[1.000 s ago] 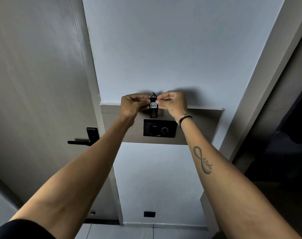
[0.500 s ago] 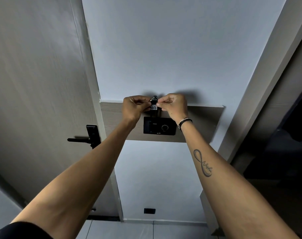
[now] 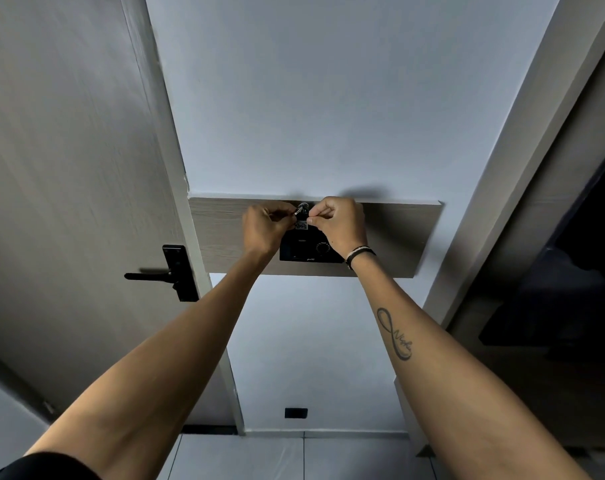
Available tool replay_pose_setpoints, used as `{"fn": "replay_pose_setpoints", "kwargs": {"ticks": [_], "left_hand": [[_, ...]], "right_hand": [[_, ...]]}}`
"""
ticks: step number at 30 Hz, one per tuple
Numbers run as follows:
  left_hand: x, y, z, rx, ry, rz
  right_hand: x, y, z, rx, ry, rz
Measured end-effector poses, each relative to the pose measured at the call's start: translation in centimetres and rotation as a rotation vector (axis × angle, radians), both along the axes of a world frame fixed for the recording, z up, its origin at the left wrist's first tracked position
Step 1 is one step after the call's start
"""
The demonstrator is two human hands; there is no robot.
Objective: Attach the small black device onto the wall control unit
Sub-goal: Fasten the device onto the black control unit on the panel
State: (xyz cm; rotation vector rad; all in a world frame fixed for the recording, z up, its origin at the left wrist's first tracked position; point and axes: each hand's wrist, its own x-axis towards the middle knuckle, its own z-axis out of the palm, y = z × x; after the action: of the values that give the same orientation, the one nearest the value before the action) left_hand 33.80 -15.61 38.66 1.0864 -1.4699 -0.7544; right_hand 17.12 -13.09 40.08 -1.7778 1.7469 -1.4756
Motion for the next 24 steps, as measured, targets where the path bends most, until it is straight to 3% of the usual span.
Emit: {"fn": "replay_pose_setpoints", "kwargs": {"ticks": [24], "left_hand": [[-0.07, 0.0, -0.53, 0.005, -0.22, 0.035]], "right_hand": [[0.4, 0.09, 0.03, 0.114, 0.277, -0.086]]}}
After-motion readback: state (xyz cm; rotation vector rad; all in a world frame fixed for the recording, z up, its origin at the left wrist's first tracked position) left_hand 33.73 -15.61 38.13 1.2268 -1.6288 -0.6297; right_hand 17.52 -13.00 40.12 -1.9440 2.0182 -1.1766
